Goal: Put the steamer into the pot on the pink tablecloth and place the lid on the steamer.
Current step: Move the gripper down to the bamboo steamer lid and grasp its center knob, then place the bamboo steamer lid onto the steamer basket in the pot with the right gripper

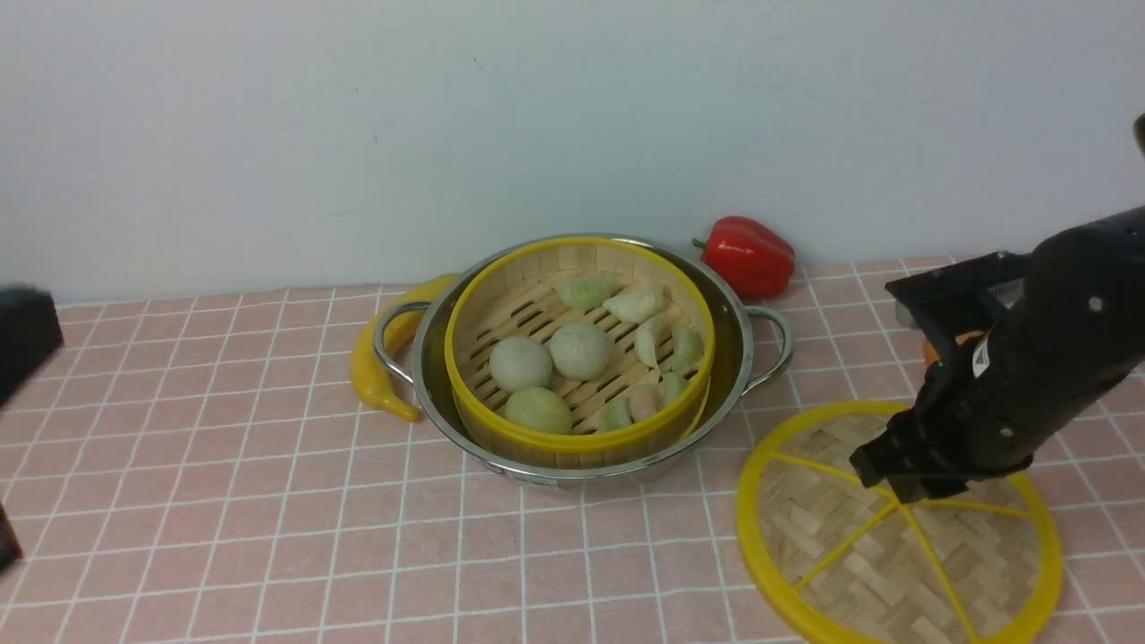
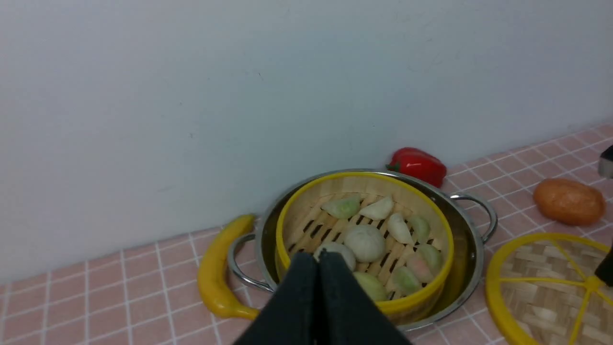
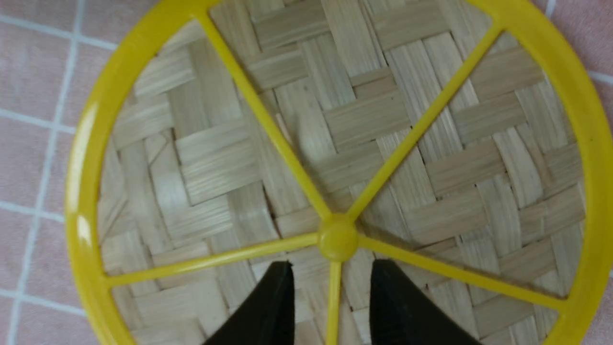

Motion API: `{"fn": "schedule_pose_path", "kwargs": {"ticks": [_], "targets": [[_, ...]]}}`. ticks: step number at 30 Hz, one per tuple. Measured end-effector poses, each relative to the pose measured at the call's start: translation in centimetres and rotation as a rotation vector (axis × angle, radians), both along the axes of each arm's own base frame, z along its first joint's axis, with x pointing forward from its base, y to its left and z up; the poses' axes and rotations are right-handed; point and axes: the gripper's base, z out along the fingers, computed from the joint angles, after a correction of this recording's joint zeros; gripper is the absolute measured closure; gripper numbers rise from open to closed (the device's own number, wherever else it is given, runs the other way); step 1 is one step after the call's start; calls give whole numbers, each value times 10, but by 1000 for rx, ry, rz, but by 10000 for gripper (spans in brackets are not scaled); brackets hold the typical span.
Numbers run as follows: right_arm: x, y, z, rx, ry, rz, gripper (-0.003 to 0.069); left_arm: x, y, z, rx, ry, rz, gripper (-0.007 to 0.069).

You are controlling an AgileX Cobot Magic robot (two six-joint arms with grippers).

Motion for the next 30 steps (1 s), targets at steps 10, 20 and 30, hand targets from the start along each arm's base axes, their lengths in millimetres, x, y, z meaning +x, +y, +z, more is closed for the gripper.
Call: {"fn": "schedule_pose_path", "kwargs": {"ticks": [10,20,30], "targets": [[8,2,-17,-14,10,3,417,-22,-1,-45,-119,17,-28,648],[9,2,-21,-34,56,4,515,-23,-2,-48,-109,42,-42,647],[19,2,79,-70,37,1,515,-23,-1,-48,-92,40,-39,643]]}}
